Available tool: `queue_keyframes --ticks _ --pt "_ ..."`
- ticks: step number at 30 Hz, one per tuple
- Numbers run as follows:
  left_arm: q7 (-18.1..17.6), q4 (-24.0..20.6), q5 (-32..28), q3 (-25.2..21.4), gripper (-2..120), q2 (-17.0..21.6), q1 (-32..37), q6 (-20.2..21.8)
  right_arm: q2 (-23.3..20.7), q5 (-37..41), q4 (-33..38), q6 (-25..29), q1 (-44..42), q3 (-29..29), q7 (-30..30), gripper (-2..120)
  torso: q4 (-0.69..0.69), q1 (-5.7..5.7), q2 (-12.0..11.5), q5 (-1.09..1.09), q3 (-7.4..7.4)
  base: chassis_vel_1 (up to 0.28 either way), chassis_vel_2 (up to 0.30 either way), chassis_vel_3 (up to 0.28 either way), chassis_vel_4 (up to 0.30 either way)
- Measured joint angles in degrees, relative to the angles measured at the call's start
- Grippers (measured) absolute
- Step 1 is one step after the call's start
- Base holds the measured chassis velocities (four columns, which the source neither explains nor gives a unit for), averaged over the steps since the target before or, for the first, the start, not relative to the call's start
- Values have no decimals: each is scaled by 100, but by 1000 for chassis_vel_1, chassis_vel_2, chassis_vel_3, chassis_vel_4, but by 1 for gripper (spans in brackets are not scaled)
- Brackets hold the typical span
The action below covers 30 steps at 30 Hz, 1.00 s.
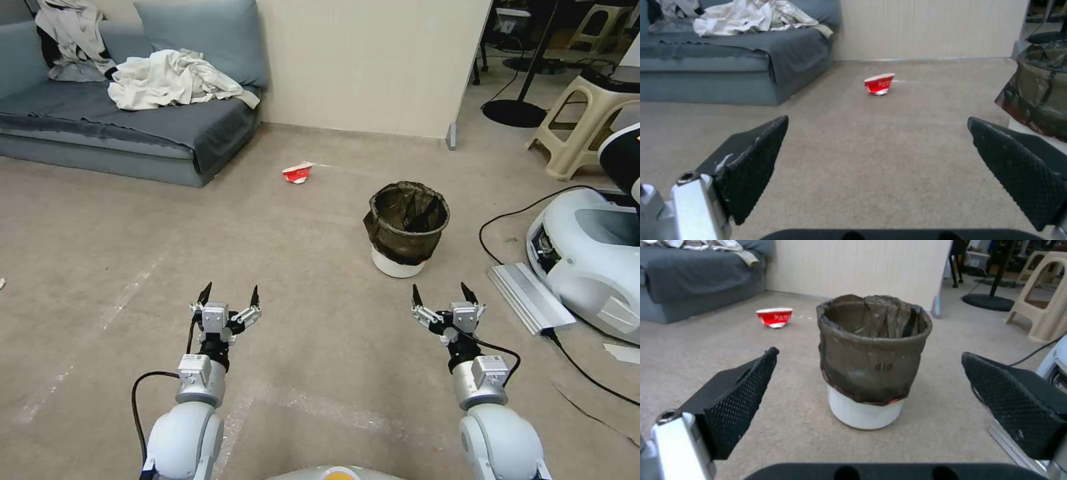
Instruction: Pick up the trash can from the floor.
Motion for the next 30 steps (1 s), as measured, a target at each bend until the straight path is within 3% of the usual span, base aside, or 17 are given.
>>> queue_keyframes --ticks 15,18,21,28,30 --pt "0 -52 -20 -9 100 2 12 22 -2 29 28 -16 -21 15 0 100 -1 0 0 1 0 0 0 0 0" --pt "-6 -303 -176 -83 100 13 100 199 -17 193 265 -114 -137 109 39 100 0 0 0 0 0 0 0 0 0" --pt "-30 -911 -554 -272 100 43 318 638 -60 621 874 -378 -442 356 175 100 -1 0 0 0 0 0 0 0 0" --pt "-59 -1509 -918 -461 100 104 533 961 -107 1022 1461 -555 -730 574 253 100 0 0 1 0 0 0 0 0 0" --pt "-88 -1906 -1200 -607 100 152 694 1209 -143 1328 1850 -694 -928 745 323 100 0 0 1 0 -1 0 0 0 0"
